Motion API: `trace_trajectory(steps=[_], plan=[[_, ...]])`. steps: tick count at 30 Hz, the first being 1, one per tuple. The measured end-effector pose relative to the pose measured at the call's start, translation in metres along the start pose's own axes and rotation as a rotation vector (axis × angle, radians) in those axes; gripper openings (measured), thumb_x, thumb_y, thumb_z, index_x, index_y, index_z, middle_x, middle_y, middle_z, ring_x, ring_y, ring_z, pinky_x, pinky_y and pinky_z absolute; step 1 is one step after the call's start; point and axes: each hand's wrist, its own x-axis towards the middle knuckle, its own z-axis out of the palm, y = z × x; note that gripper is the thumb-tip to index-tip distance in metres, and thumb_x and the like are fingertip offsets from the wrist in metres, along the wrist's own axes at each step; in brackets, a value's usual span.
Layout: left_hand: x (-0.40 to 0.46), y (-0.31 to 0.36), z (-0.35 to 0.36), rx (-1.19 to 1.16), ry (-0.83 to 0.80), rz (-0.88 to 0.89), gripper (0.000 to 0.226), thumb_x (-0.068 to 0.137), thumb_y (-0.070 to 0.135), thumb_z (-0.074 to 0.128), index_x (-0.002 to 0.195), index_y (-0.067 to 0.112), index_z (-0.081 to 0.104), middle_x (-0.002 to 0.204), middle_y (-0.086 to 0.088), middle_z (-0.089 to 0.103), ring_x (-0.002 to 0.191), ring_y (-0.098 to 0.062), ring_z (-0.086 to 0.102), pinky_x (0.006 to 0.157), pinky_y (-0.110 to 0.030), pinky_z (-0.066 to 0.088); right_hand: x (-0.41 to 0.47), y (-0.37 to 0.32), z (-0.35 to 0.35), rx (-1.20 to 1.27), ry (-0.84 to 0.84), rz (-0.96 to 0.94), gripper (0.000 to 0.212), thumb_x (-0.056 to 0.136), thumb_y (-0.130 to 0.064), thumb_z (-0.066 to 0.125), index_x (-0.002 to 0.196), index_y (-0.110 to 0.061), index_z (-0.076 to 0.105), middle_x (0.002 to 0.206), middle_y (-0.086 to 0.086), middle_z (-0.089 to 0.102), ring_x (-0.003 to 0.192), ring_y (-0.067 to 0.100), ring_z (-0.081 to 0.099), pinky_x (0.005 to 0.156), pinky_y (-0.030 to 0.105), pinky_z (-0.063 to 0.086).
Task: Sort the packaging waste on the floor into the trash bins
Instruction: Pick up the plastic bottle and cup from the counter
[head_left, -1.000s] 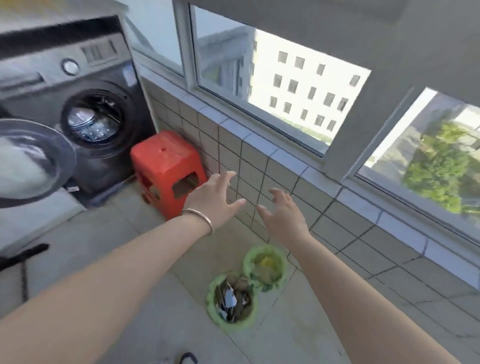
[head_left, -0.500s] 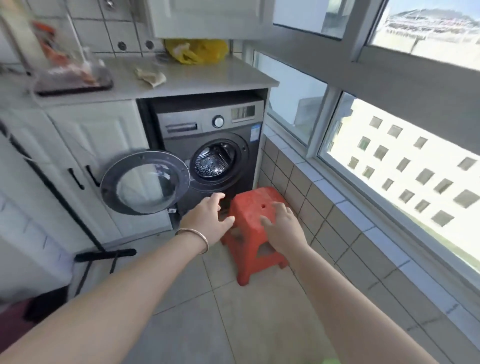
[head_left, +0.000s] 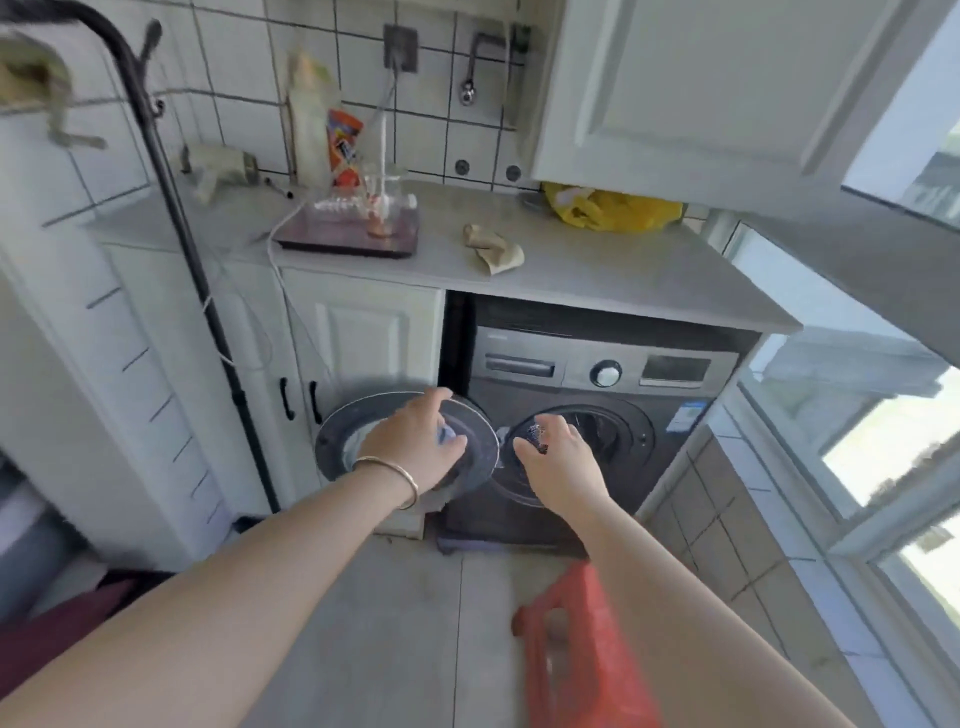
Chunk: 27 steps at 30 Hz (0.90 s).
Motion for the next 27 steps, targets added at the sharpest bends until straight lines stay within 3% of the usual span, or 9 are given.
trace_trajectory(steps=[4, 9, 15, 19, 22, 24, 27], plan=[[0.052, -0.035, -0.019, -0.012, 0.037, -0.094, 0.053, 0.089, 0.035, 0.052, 0.138, 0.025, 0.034, 0.127, 0.002, 0.057, 0.106, -0.020, 0.060, 0.086, -0.031, 0.048, 0.067, -0.043, 0.018, 0.003, -0.052, -0.111, 0.049, 0.094, -0.038, 0.047, 0.139, -0.020, 0.037, 0.138, 0.004, 0.046, 0.119, 0.023, 0.051, 0.092, 0.034, 0.042], [0.126, -0.083, -0.048, 0.015, 0.092, -0.154, 0.056, 0.088, 0.038, 0.051, 0.140, 0.025, 0.032, 0.128, 0.002, 0.057, 0.111, -0.021, 0.058, 0.092, -0.035, 0.047, 0.146, -0.103, 0.049, 0.029, -0.068, -0.199, 0.049, 0.095, -0.036, 0.047, 0.140, -0.019, 0.036, 0.138, 0.004, 0.047, 0.121, 0.021, 0.050, 0.090, 0.032, 0.041], [0.231, -0.135, -0.096, 0.018, 0.129, -0.155, 0.055, 0.087, 0.037, 0.053, 0.138, 0.024, 0.034, 0.127, 0.001, 0.057, 0.113, -0.021, 0.058, 0.095, -0.035, 0.046, 0.239, -0.173, 0.082, 0.085, -0.055, -0.209, 0.047, 0.095, -0.037, 0.046, 0.138, -0.020, 0.036, 0.136, 0.001, 0.047, 0.118, 0.019, 0.051, 0.082, 0.027, 0.038], [0.303, -0.162, -0.121, 0.083, 0.130, -0.118, 0.054, 0.086, 0.035, 0.054, 0.136, 0.027, 0.036, 0.125, 0.000, 0.058, 0.109, -0.023, 0.059, 0.095, -0.037, 0.047, 0.296, -0.209, 0.091, 0.183, 0.012, -0.203, 0.048, 0.093, -0.033, 0.050, 0.137, -0.021, 0.035, 0.132, 0.002, 0.050, 0.113, 0.022, 0.053, 0.086, 0.034, 0.045], [0.349, -0.173, -0.130, 0.047, 0.146, -0.130, 0.054, 0.085, 0.032, 0.057, 0.135, 0.026, 0.039, 0.122, 0.000, 0.060, 0.110, -0.023, 0.059, 0.095, -0.035, 0.047, 0.339, -0.228, 0.096, 0.258, 0.066, -0.181, 0.058, 0.090, -0.029, 0.055, 0.141, -0.023, 0.027, 0.135, 0.000, 0.046, 0.112, 0.022, 0.054, 0.086, 0.036, 0.048], [0.377, -0.179, -0.130, 0.098, 0.157, -0.123, 0.053, 0.086, 0.035, 0.057, 0.135, 0.026, 0.040, 0.122, 0.003, 0.060, 0.111, -0.022, 0.059, 0.093, -0.033, 0.046, 0.368, -0.237, 0.101, 0.293, 0.087, -0.154, 0.069, 0.087, -0.028, 0.058, 0.145, -0.021, 0.022, 0.141, 0.002, 0.042, 0.122, 0.024, 0.049, 0.094, 0.039, 0.046], [0.414, -0.187, -0.133, 0.118, 0.217, -0.120, 0.054, 0.084, 0.032, 0.060, 0.134, 0.023, 0.042, 0.127, 0.000, 0.057, 0.116, -0.024, 0.055, 0.095, -0.032, 0.043, 0.409, -0.251, 0.110, 0.364, 0.113, -0.122, 0.092, 0.078, -0.040, 0.069, 0.148, -0.018, 0.015, 0.144, 0.003, 0.038, 0.133, 0.022, 0.038, 0.106, 0.042, 0.040]])
